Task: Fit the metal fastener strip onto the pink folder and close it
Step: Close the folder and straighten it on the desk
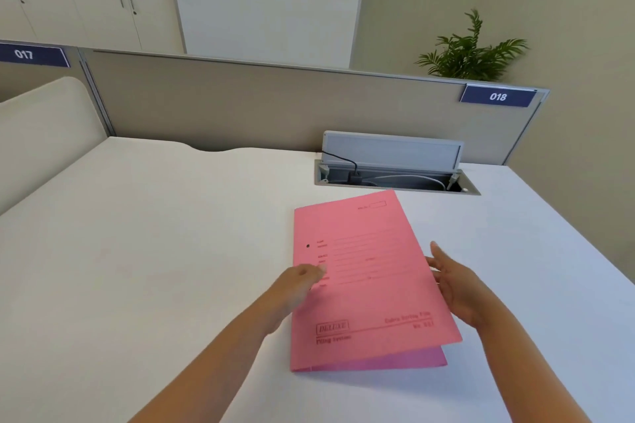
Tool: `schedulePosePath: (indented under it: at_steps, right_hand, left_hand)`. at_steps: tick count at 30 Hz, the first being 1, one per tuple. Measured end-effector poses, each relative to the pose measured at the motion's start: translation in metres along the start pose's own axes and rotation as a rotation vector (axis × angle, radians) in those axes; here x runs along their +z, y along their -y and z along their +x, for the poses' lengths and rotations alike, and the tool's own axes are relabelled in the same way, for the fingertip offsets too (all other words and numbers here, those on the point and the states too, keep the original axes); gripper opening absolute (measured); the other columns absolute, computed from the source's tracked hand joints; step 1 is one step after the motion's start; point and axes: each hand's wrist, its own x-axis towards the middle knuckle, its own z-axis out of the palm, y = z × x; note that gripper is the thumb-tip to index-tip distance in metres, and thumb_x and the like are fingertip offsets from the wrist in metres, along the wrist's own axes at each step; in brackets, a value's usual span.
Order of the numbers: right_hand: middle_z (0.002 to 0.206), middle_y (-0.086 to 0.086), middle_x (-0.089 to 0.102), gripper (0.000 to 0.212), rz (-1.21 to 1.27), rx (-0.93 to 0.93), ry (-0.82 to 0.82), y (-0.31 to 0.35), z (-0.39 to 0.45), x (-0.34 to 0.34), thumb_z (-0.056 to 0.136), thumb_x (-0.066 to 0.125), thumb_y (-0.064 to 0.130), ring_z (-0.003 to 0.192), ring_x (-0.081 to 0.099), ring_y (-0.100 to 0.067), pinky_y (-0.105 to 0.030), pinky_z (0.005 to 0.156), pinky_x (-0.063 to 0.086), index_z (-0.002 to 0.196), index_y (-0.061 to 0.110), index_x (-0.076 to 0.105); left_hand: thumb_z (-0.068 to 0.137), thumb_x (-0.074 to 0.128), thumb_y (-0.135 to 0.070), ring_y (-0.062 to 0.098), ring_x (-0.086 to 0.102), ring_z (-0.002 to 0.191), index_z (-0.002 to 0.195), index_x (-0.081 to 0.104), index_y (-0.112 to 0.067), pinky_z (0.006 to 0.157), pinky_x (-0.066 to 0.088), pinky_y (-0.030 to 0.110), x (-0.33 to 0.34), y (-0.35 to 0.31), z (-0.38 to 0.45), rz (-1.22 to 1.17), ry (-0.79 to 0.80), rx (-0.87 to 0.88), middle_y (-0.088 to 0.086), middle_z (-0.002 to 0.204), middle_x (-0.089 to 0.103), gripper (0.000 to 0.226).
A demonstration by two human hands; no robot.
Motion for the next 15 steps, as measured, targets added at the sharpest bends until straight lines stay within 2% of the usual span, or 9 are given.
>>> schedulePosePath:
  at_steps: [2,4,7,9,12,15]
  right_hand:
    - [0.104,-0.009,0.070,0.045,-0.182,0.005,-0.078,-0.010,0.004,-0.002,0.093,0.046,0.048,0.093,0.064,-0.027,-0.039,0.078,0.050,0.112,0.012,0.065]
    - [0.115,-0.013,0.066,0.038,-0.302,0.023,-0.149,-0.020,0.010,0.002,0.095,0.049,0.035,0.100,0.062,-0.029,-0.041,0.083,0.047,0.116,0.006,0.061]
    - [0.111,-0.016,0.065,0.032,-0.557,0.041,-0.241,-0.033,0.017,0.010,0.093,0.051,0.025,0.094,0.061,-0.029,-0.037,0.079,0.047,0.109,0.000,0.062]
    - [0.111,-0.015,0.063,0.033,-0.757,0.064,-0.306,-0.039,0.023,0.016,0.091,0.050,0.026,0.100,0.060,-0.030,-0.038,0.088,0.049,0.110,0.002,0.062]
    - [0.119,-0.015,0.057,0.036,-1.018,0.103,-0.362,-0.041,0.026,0.024,0.090,0.046,0.029,0.108,0.058,-0.031,-0.038,0.097,0.047,0.116,0.007,0.057]
    - [0.120,-0.015,0.055,0.034,-1.073,0.115,-0.343,-0.041,0.030,0.033,0.090,0.043,0.025,0.107,0.057,-0.029,-0.036,0.097,0.048,0.116,0.007,0.055]
  left_hand:
    - [0.091,0.050,-0.031,0.015,0.051,0.101,0.112,0.057,-0.018,0.077,0.039,0.025,0.001,0.006,0.006,-0.013,-0.150,-0.033,0.001,0.126,0.057,0.026]
    - [0.089,0.051,-0.027,0.019,0.048,0.103,0.129,0.046,-0.014,0.084,0.037,0.030,0.000,0.011,0.009,0.007,-0.258,-0.103,0.003,0.126,0.051,0.043]
    - [0.087,0.052,-0.027,0.028,0.043,0.125,0.138,0.033,-0.012,0.100,0.037,0.039,-0.001,0.021,0.013,0.070,-0.304,-0.179,0.010,0.141,0.043,0.057]
    - [0.087,0.052,-0.025,0.029,0.039,0.130,0.139,0.032,-0.010,0.102,0.036,0.038,0.001,0.026,0.015,0.094,-0.307,-0.198,0.011,0.143,0.041,0.058]
    - [0.087,0.049,-0.021,0.027,0.046,0.116,0.137,0.033,-0.006,0.087,0.035,0.031,0.007,0.027,0.016,0.092,-0.300,-0.200,0.010,0.131,0.047,0.054]
    - [0.087,0.048,-0.016,0.025,0.050,0.097,0.130,0.037,-0.003,0.081,0.041,0.033,0.013,0.025,0.015,0.043,-0.301,-0.199,0.008,0.110,0.050,0.047]
